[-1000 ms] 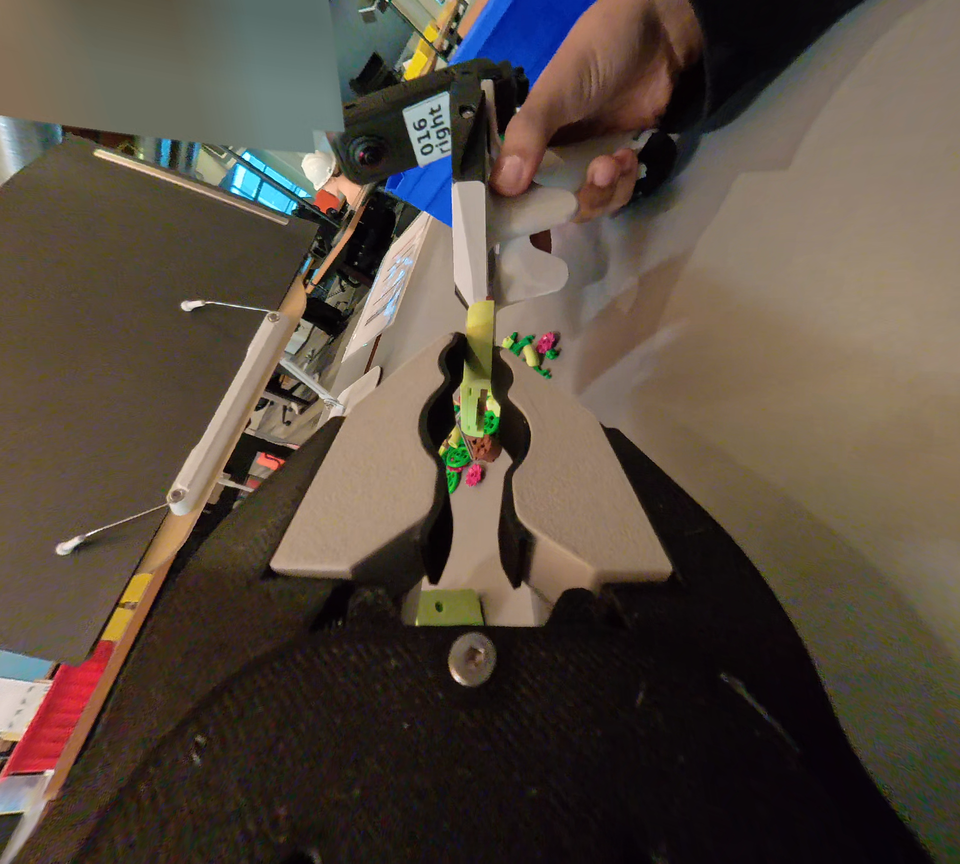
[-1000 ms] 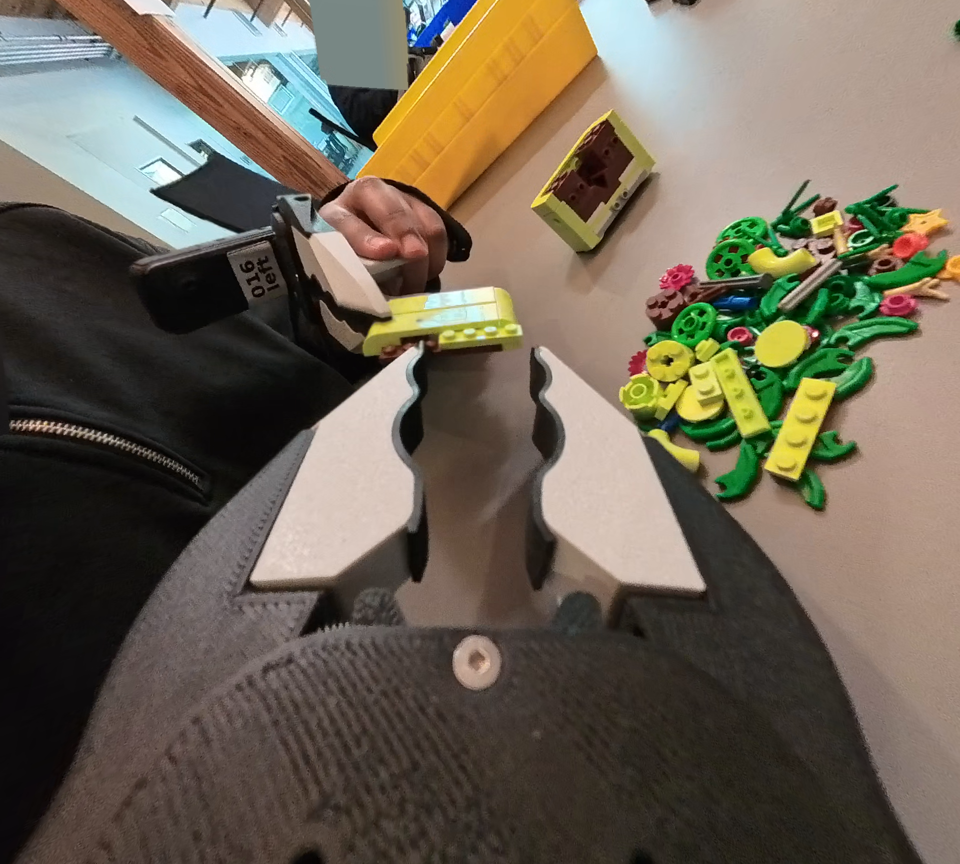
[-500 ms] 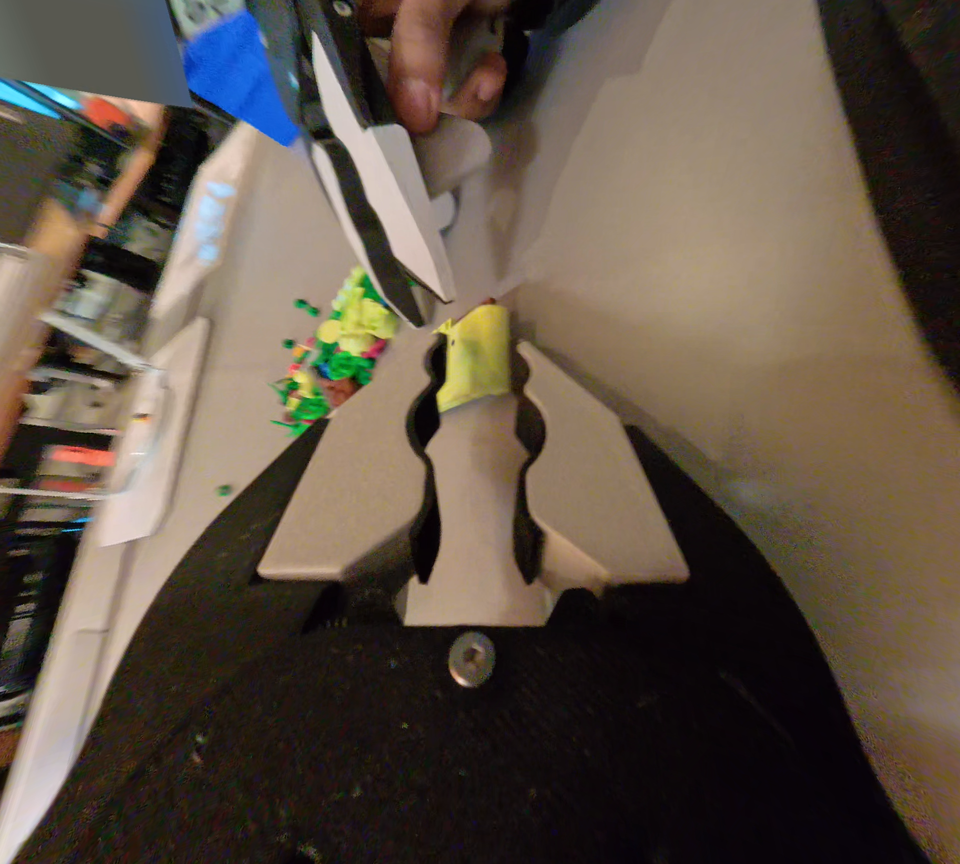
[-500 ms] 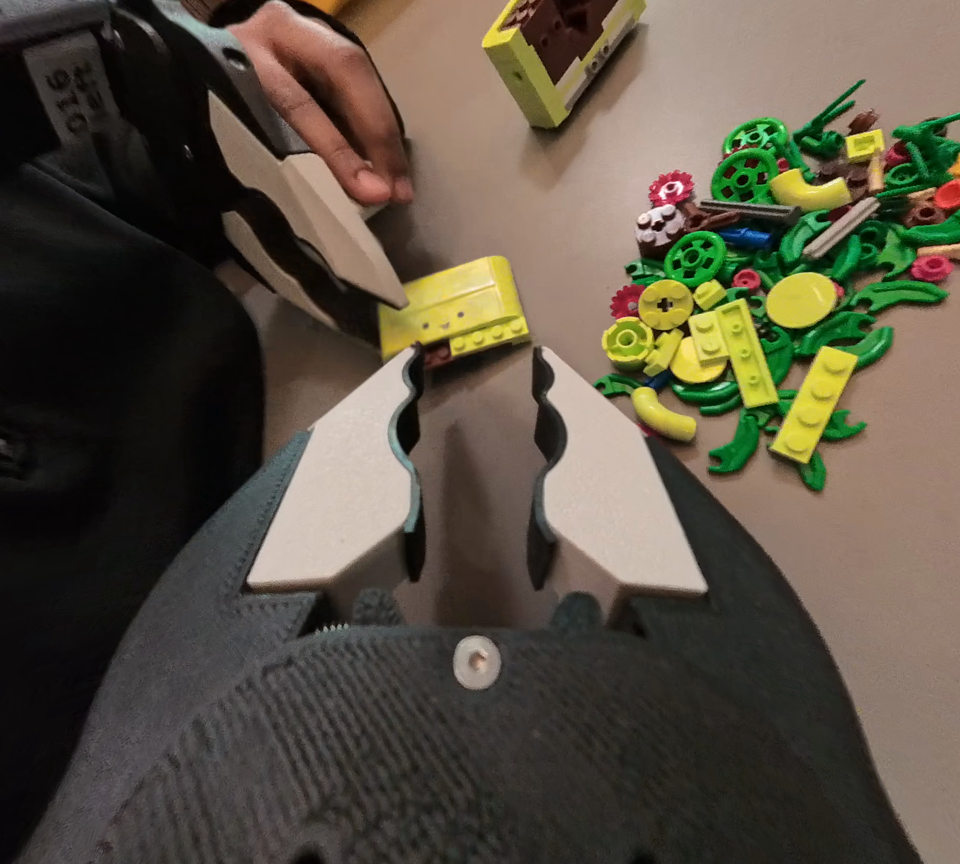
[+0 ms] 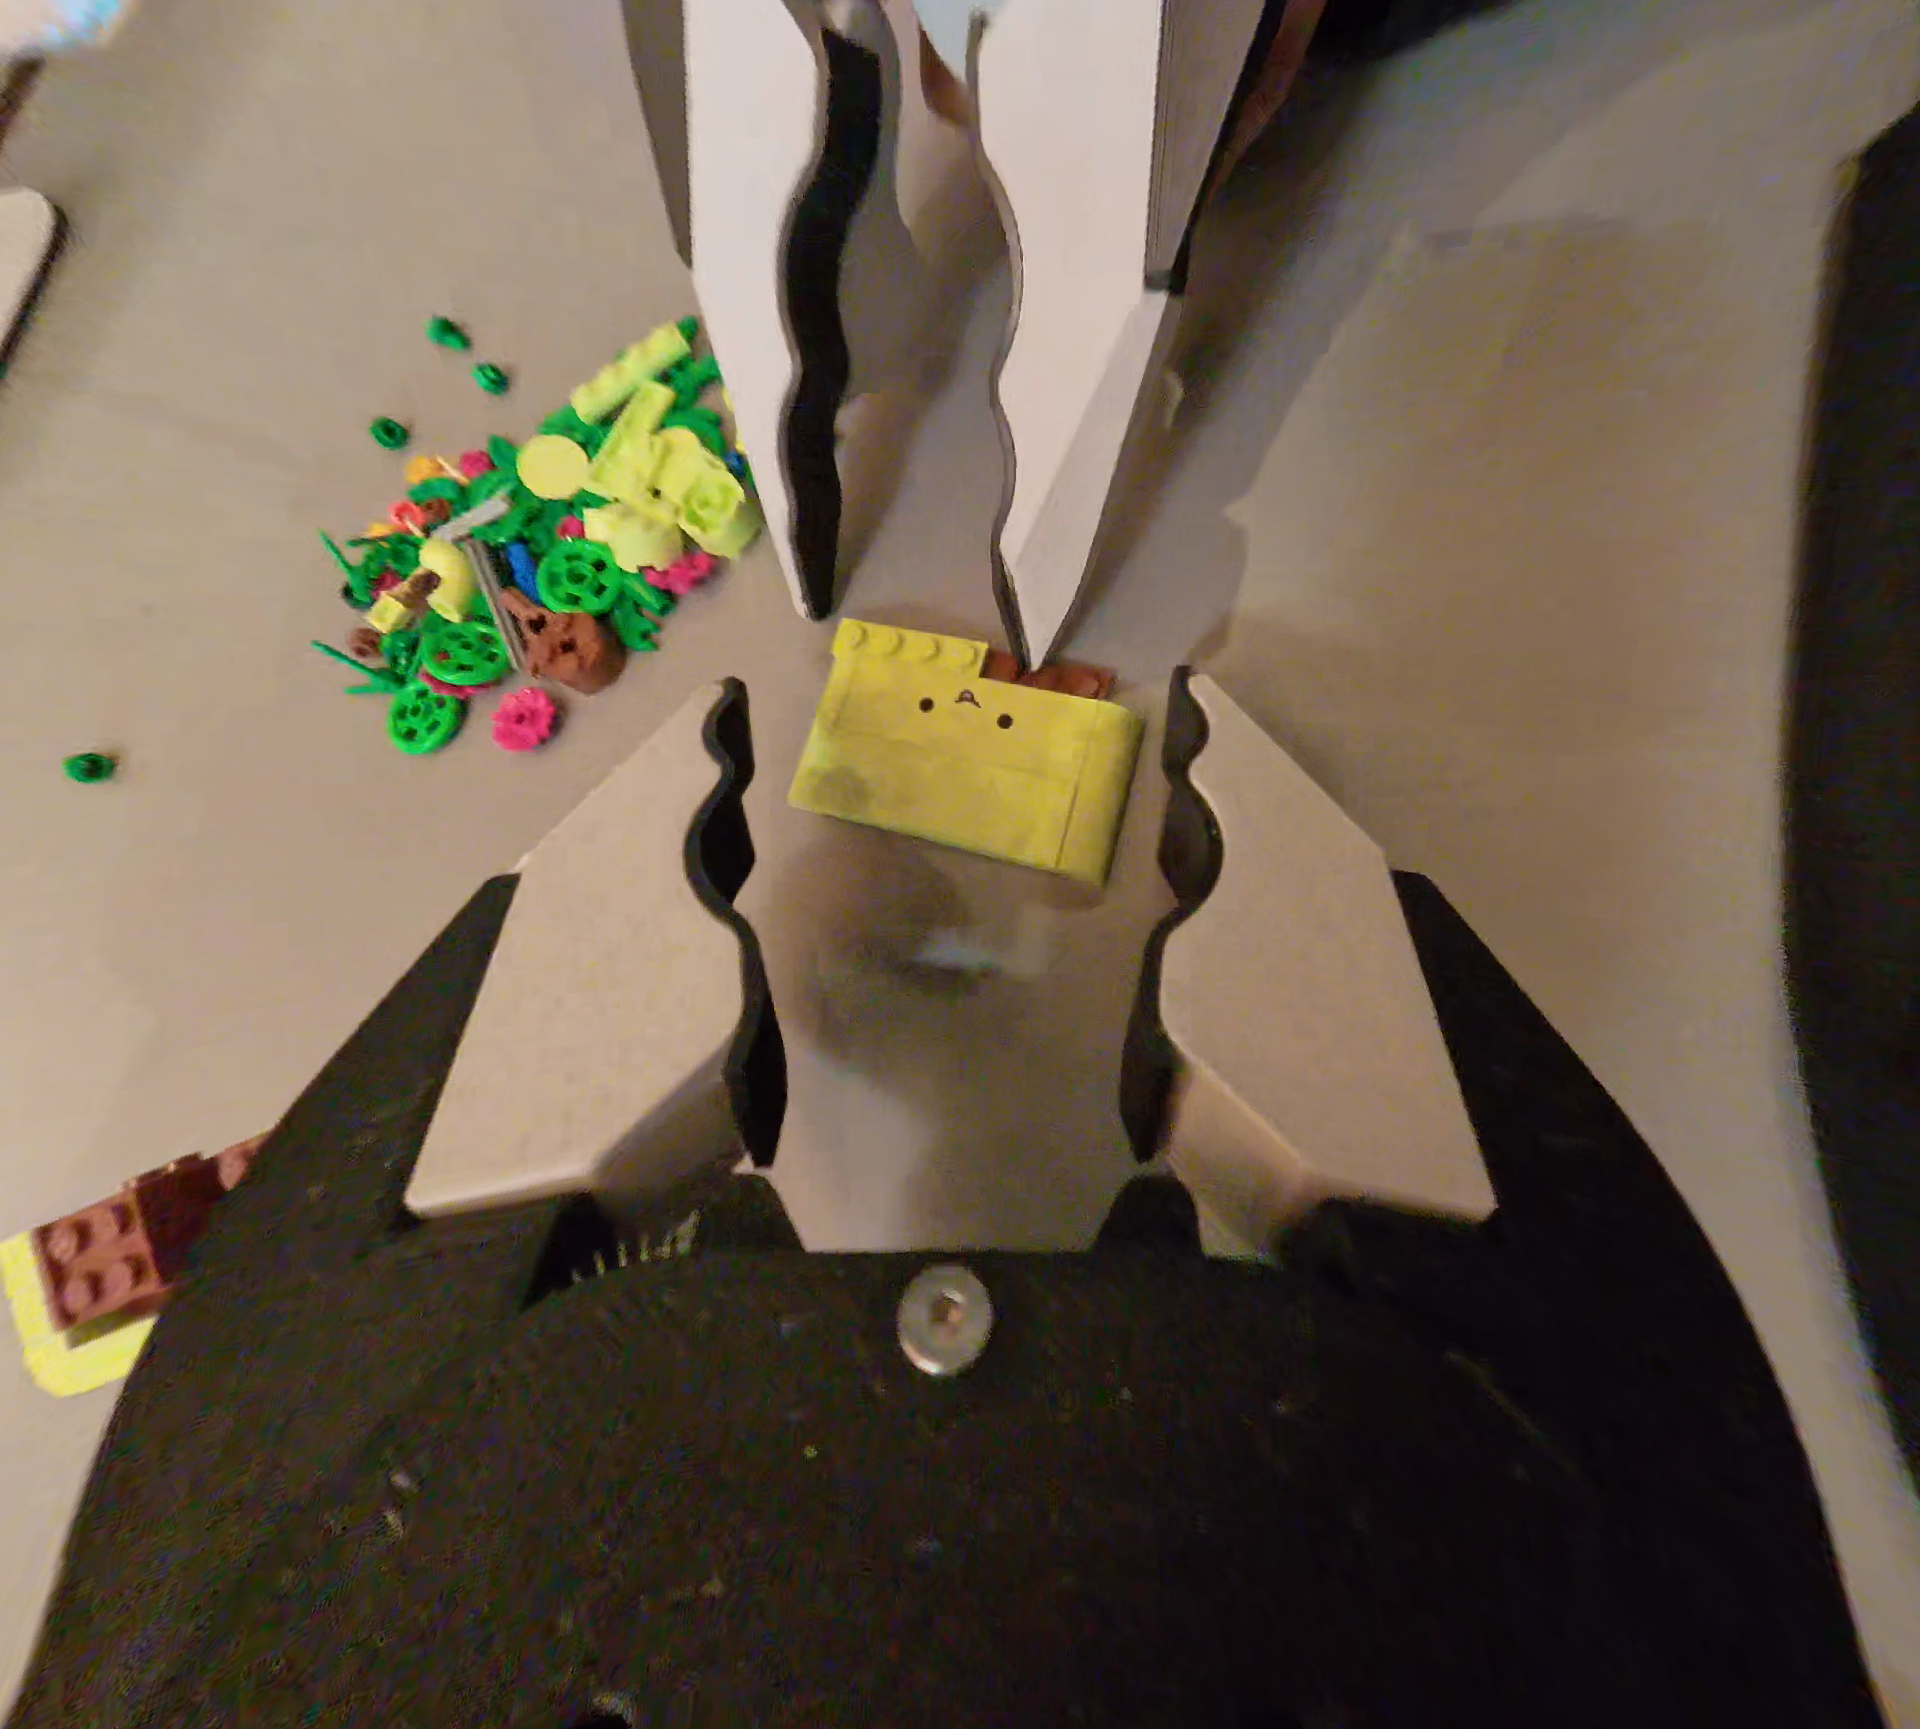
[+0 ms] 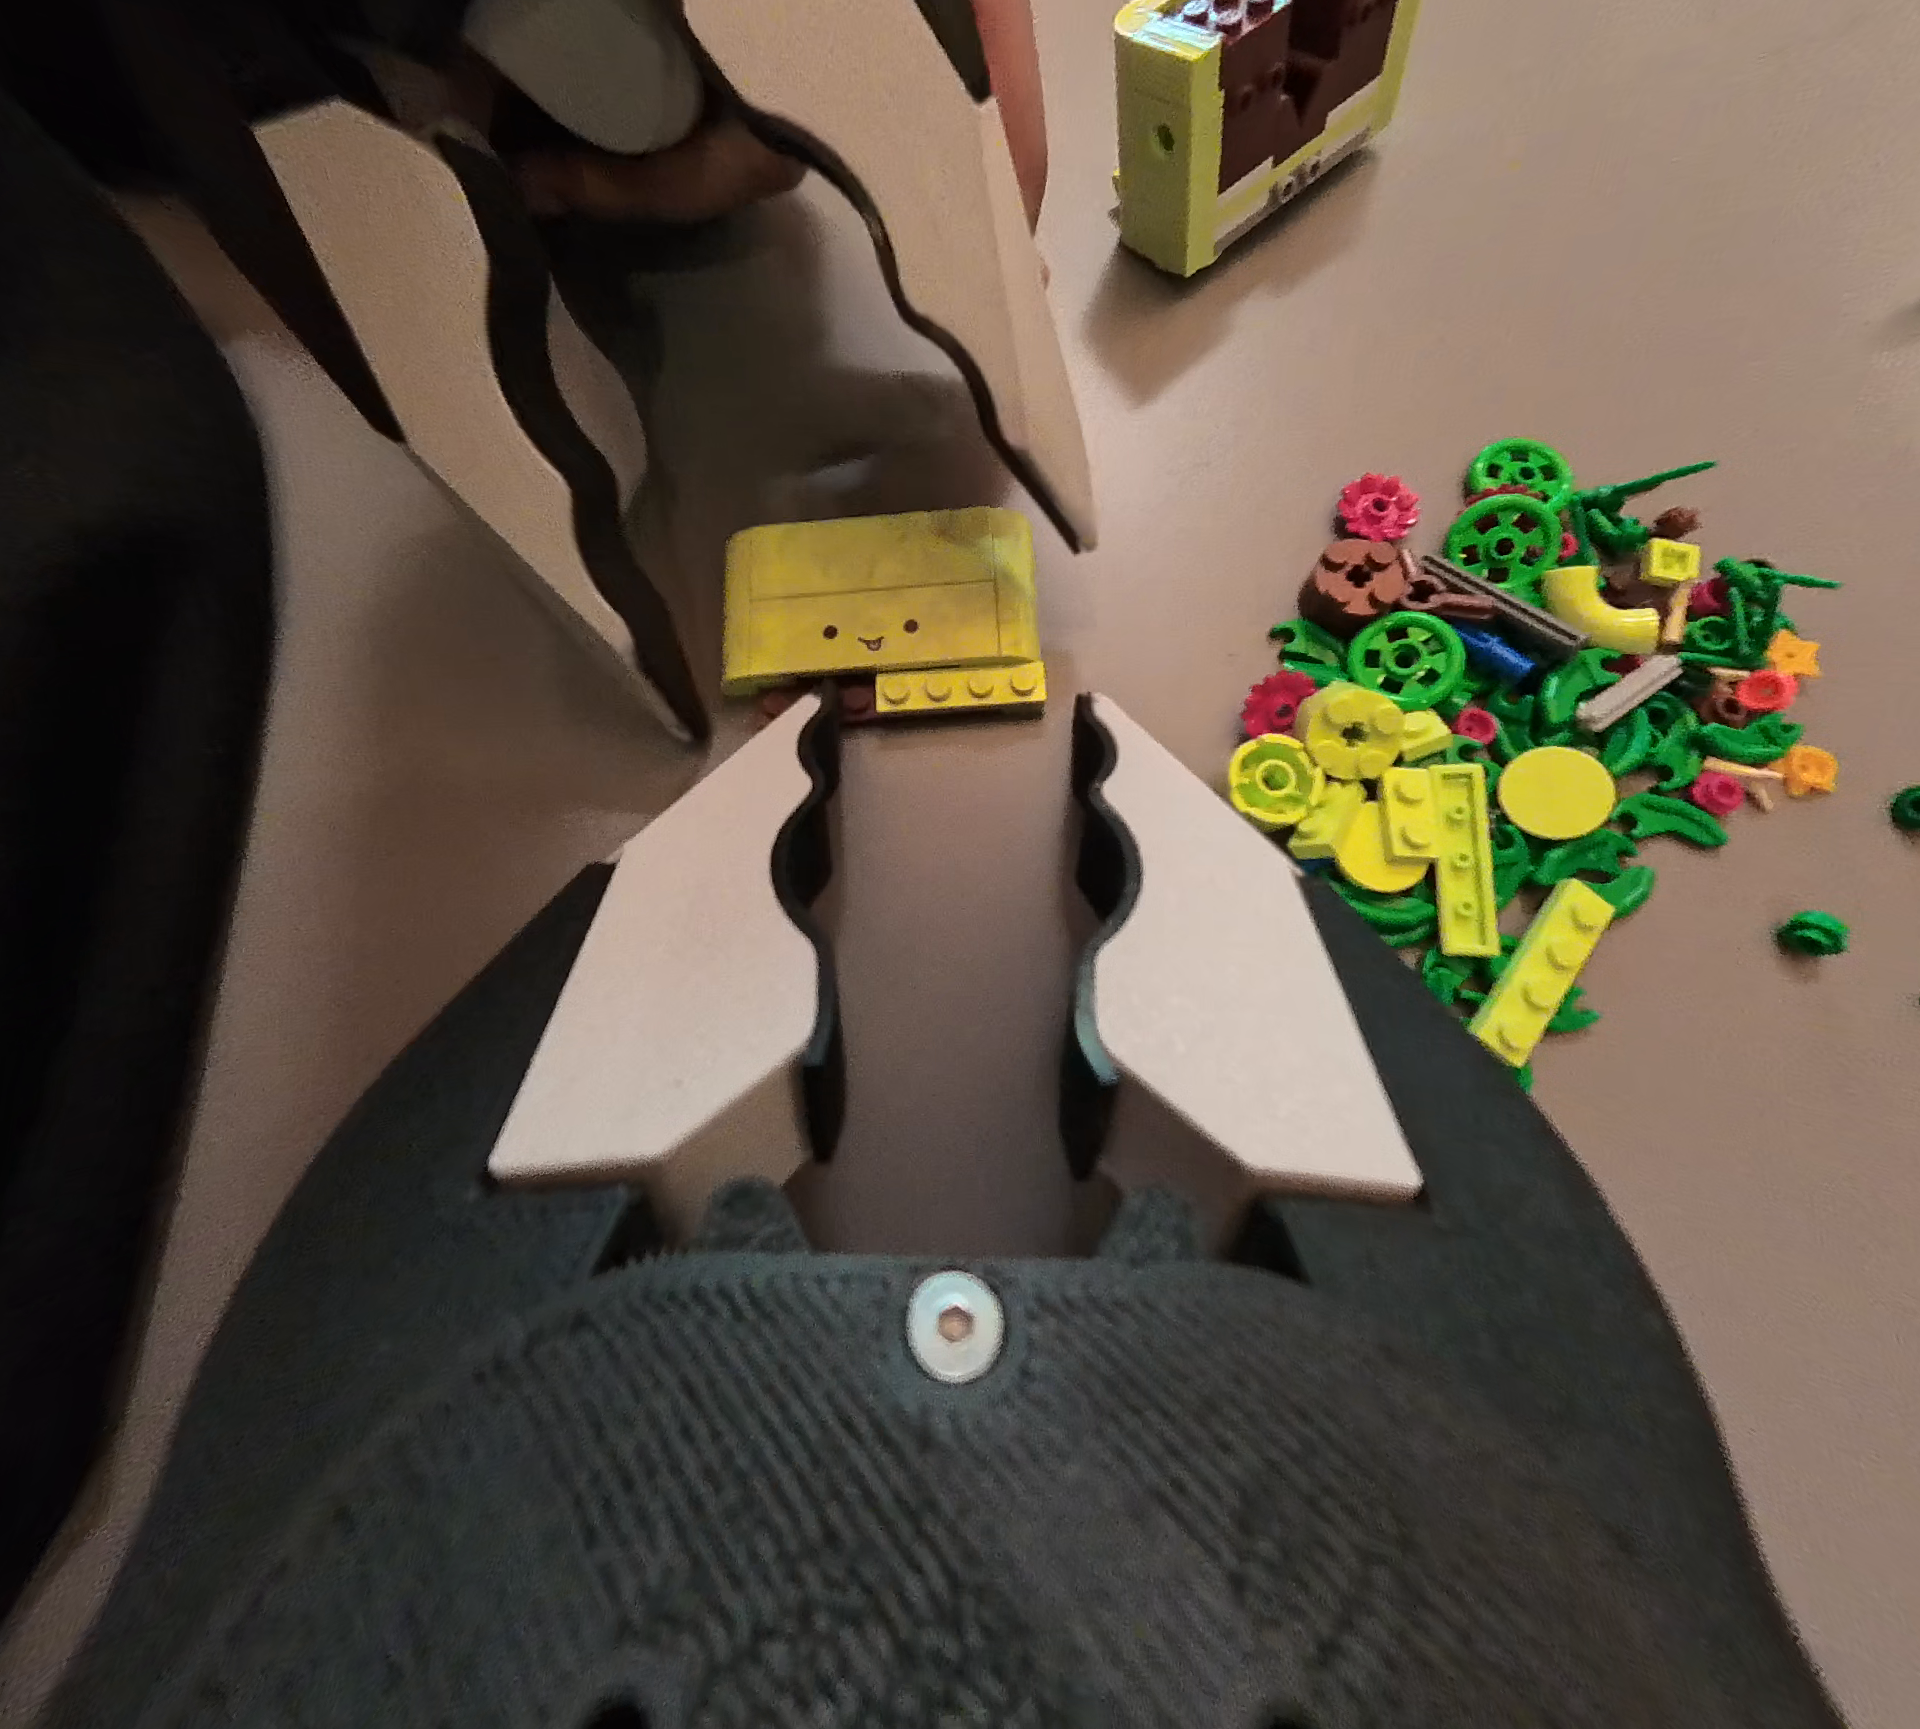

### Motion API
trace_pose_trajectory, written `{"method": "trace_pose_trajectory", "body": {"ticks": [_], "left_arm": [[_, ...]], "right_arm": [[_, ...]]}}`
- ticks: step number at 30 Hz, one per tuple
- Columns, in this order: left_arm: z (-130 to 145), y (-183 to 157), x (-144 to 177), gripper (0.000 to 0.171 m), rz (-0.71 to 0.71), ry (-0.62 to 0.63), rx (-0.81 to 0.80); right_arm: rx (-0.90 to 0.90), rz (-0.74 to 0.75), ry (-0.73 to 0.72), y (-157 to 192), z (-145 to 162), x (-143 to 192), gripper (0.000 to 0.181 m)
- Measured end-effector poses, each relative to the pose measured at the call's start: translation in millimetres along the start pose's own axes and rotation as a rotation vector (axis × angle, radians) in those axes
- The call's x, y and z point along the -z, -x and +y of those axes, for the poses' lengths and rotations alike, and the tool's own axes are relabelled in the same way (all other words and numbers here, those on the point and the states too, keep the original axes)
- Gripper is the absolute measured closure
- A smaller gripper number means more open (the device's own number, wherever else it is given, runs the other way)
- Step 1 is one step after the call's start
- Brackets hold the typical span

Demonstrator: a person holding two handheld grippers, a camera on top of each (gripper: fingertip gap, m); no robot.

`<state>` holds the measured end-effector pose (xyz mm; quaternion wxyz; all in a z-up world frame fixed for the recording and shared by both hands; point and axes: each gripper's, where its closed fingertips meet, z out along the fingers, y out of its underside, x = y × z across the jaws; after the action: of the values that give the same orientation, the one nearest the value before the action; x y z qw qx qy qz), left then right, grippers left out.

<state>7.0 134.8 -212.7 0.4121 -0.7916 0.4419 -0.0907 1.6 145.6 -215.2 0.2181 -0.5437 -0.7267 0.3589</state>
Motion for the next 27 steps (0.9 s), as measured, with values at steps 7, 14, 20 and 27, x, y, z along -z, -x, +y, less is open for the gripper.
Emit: {"method": "trace_pose_trajectory", "body": {"ticks": [7,14,20,27], "left_arm": [[3.7,-2.4,-3.2,0.115,0.041,0.033,0.033],[3.6,-3.4,-3.0,0.116,0.048,0.031,0.029],[1.5,-11.0,-2.0,0.147,0.055,0.018,-0.021],[-6.5,5.5,6.4,0.097,0.033,-0.059,0.107]], "right_arm": [[-0.009,-0.028,0.000,0.6,-0.8,-0.3,0.140],[0.002,-0.028,-0.001,-1.5,-2.8,-1.9,0.144],[-0.009,-0.045,0.004,-4.9,-3.7,-3.4,0.151],[0.013,-0.040,0.007,-3.9,-3.2,-3.7,0.151]]}}
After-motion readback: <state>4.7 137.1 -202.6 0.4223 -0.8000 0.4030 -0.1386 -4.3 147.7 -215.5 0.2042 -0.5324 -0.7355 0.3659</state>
